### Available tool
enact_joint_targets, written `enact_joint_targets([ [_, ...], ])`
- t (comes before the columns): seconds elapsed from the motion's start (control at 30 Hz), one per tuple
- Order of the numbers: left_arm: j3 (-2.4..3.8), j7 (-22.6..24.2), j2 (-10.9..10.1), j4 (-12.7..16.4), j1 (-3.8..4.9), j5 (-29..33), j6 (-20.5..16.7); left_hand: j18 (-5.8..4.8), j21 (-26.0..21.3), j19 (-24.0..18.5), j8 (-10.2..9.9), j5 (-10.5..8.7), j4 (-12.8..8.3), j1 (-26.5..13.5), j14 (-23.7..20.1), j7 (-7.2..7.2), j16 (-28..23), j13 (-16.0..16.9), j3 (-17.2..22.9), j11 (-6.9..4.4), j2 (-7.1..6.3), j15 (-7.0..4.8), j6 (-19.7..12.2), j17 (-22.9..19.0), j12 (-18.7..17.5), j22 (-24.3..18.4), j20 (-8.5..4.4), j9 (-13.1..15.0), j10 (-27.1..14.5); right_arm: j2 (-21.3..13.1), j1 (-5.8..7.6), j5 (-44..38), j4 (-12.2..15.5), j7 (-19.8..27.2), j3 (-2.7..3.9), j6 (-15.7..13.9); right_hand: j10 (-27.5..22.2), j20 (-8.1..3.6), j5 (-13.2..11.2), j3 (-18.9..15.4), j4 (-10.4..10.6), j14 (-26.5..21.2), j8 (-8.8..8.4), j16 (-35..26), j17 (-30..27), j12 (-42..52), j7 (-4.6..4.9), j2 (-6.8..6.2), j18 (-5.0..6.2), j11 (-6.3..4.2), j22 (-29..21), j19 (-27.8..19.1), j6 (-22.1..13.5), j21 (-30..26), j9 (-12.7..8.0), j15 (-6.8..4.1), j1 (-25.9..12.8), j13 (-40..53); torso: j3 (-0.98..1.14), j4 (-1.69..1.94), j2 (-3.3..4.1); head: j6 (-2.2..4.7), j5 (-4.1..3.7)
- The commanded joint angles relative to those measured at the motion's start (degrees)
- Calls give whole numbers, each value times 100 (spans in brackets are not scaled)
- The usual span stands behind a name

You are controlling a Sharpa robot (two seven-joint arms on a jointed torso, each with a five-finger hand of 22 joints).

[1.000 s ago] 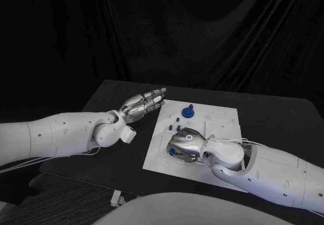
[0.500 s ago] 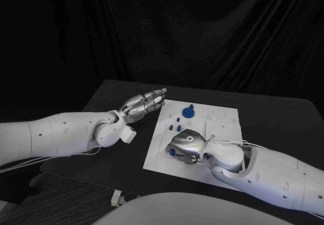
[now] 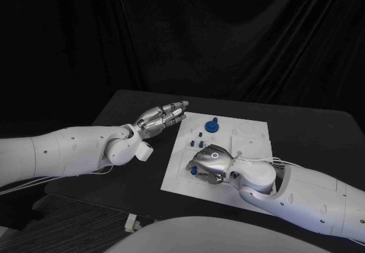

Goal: Assemble the parts on the task board

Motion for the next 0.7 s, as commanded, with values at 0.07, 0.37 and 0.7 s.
enact_joint_targets([
  [0.07,6,416,18,1,-9,35,118,104,-16,2,23,31,-6,70,-10,4,-21,2,36,21,-5,42,27,-7,27,8,29,5,2,-87,-7,-61,65,-112,-14,-282,-506,40,-74,-280,47,4,8,-41,-39,-62,-106,10,58,4,765,-24,-315,-82,-89,4,6,-6,0,-2,1,1,13],
  [0.37,6,380,18,-18,-11,35,146,104,-15,4,26,33,-6,72,-10,7,-21,2,39,25,-5,45,27,-7,28,10,32,5,2,-330,148,-61,297,-91,-14,-605,-806,42,-205,-600,457,1,7,-39,-48,88,-213,-73,58,0,766,-19,-548,-101,-193,1,147,1,1,-1,2,1,-3],
  [0.7,6,353,36,-33,-13,35,178,103,-9,10,58,64,-19,106,-10,22,-21,7,67,45,-9,98,37,-7,59,18,91,1,6,-532,319,-31,450,29,-14,-910,-692,31,-238,-599,598,29,36,6,12,263,-272,-14,44,-27,790,11,-602,-14,-224,-14,196,17,1,2,-2,1,-20],
])
